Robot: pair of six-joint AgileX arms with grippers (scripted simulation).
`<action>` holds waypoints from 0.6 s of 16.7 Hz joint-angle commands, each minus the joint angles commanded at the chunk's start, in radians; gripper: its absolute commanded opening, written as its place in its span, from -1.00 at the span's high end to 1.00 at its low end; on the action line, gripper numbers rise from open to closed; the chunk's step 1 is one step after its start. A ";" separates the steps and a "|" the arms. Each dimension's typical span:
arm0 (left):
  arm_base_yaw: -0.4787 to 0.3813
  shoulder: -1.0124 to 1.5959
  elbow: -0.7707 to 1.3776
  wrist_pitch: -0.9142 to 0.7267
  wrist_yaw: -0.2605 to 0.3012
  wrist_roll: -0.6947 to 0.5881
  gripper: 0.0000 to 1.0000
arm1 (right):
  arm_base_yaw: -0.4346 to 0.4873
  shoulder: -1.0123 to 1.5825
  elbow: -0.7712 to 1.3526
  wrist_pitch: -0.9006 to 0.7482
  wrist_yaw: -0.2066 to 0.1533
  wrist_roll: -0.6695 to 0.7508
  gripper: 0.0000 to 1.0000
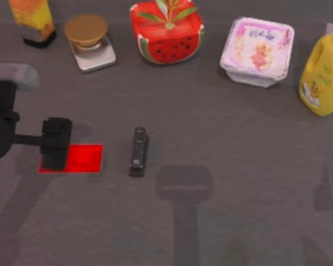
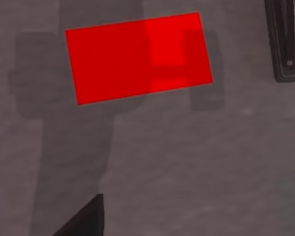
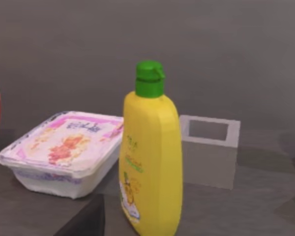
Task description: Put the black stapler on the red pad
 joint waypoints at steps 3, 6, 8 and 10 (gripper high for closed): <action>-0.062 0.329 0.255 -0.215 -0.002 -0.050 -1.00 | 0.000 0.000 0.000 0.000 0.000 0.000 -1.00; -0.114 0.628 0.518 -0.390 -0.011 -0.105 -1.00 | 0.000 0.000 0.000 0.000 0.000 0.000 -1.00; -0.142 0.801 0.697 -0.478 -0.020 -0.141 -1.00 | 0.000 0.000 0.000 0.000 0.000 0.000 -1.00; -0.165 0.947 0.873 -0.541 -0.030 -0.176 -1.00 | 0.000 0.000 0.000 0.000 0.000 0.000 -1.00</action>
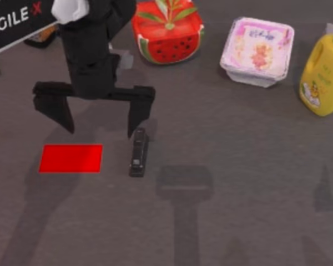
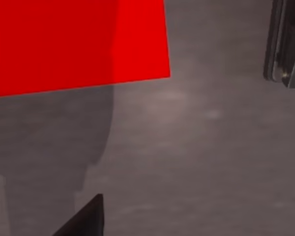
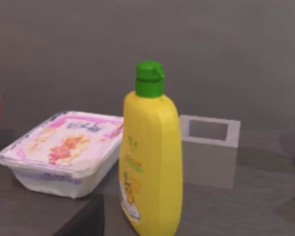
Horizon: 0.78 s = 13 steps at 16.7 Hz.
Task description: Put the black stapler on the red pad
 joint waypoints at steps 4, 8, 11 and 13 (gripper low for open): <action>-0.031 0.199 0.295 -0.057 -0.021 -0.060 -1.00 | 0.000 0.000 0.000 0.000 0.000 0.000 -1.00; -0.044 0.280 0.436 -0.059 -0.036 -0.094 -1.00 | 0.000 0.000 0.000 0.000 0.000 0.000 -1.00; -0.045 0.285 0.446 -0.058 -0.037 -0.097 -1.00 | 0.000 0.000 0.000 0.000 0.000 0.000 -1.00; -0.045 0.285 0.446 -0.058 -0.037 -0.097 -1.00 | 0.000 0.000 0.000 0.000 0.000 0.000 -1.00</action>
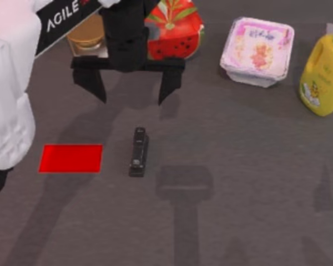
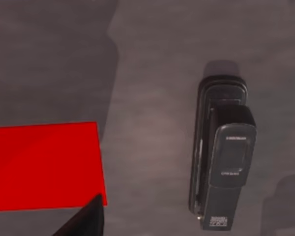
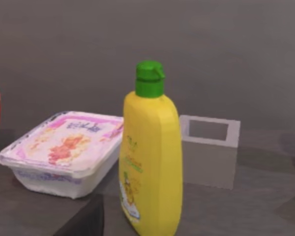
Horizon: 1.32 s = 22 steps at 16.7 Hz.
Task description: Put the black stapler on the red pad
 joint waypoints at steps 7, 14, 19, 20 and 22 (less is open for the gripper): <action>0.004 0.012 -0.146 0.159 0.000 0.004 -1.00 | 0.000 0.000 0.000 0.000 0.000 0.000 -1.00; 0.002 0.041 -0.326 0.367 0.000 0.002 -1.00 | 0.000 0.000 0.000 0.000 0.000 0.000 -1.00; 0.002 0.041 -0.326 0.367 0.000 0.002 -0.70 | 0.000 0.000 0.000 0.000 0.000 0.000 -1.00; 0.002 0.041 -0.326 0.367 0.000 0.002 -0.55 | 0.000 0.000 0.000 0.000 0.000 0.000 -1.00; 0.002 0.041 -0.326 0.367 0.000 0.002 -0.25 | 0.000 0.000 0.000 0.000 0.000 0.000 -1.00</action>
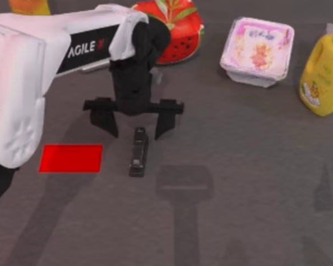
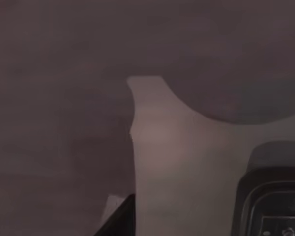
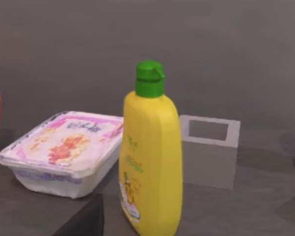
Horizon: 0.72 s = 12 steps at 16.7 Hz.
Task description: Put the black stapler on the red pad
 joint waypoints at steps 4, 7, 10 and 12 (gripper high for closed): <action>0.000 0.000 0.000 0.000 0.000 0.000 0.36 | 0.000 0.000 0.000 0.000 0.000 0.000 -1.00; 0.000 0.000 0.000 0.000 0.000 0.000 0.81 | 0.000 0.000 0.000 0.000 0.000 0.000 -1.00; 0.000 0.000 0.000 0.000 0.000 0.000 1.00 | 0.000 0.000 0.000 0.000 0.000 0.000 -1.00; 0.000 0.000 0.000 0.000 0.000 0.000 1.00 | 0.000 0.000 0.000 0.000 0.000 0.000 -1.00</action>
